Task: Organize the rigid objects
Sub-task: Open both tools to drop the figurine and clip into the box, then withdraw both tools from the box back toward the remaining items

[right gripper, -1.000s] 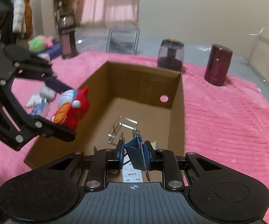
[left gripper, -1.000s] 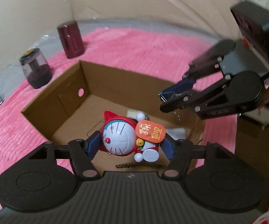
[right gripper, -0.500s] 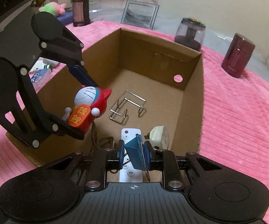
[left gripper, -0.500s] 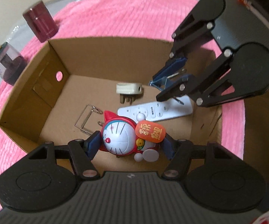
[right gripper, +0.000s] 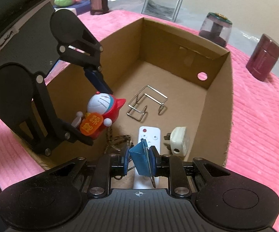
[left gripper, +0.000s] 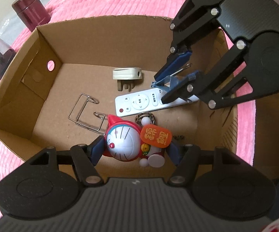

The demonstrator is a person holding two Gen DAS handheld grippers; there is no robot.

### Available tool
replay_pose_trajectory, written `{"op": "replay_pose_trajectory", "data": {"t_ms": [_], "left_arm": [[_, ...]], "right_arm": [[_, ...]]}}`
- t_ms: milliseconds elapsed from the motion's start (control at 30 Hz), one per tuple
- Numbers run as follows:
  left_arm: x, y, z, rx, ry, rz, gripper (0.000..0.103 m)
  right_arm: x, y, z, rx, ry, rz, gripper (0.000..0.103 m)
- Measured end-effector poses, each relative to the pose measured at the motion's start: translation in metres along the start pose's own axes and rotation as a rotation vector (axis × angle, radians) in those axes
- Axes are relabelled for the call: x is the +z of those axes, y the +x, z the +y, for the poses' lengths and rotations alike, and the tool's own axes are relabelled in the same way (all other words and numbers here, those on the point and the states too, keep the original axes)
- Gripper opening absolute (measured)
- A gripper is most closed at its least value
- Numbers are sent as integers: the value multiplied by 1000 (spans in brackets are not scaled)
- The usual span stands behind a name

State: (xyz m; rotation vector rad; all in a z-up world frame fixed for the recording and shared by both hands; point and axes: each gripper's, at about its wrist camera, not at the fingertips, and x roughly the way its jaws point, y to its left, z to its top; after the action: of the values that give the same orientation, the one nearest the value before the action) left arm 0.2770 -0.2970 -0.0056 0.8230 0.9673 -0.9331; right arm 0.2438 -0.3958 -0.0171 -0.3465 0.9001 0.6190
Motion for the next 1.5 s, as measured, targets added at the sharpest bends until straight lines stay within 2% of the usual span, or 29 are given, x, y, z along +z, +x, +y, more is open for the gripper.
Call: {"op": "replay_pose_trajectory", "data": {"t_ms": [433, 633, 767, 1033, 1300, 1400, 1500], "left_arm": [[0, 9, 1, 4, -16, 28, 64], [-1, 4, 1, 5, -28, -6, 63], [-2, -11, 0, 18, -49, -65, 63], [-15, -56, -1, 86, -174, -238, 63], [-52, -108, -12, 156, -356, -426, 63], [-72, -123, -17, 181, -427, -483, 64], [-92, -139, -28, 240, -469, -519, 65]], "right_arm": [[2, 11, 1, 72, 8, 35, 18], [1, 8, 0, 57, 23, 12, 18], [1, -3, -2, 54, 49, -34, 18], [-2, -38, 3, -40, 135, -167, 18], [-12, -85, 16, -93, 299, -345, 18], [-15, -101, 31, -94, 315, -395, 18], [-18, -113, 51, -110, 319, -440, 19]]}}
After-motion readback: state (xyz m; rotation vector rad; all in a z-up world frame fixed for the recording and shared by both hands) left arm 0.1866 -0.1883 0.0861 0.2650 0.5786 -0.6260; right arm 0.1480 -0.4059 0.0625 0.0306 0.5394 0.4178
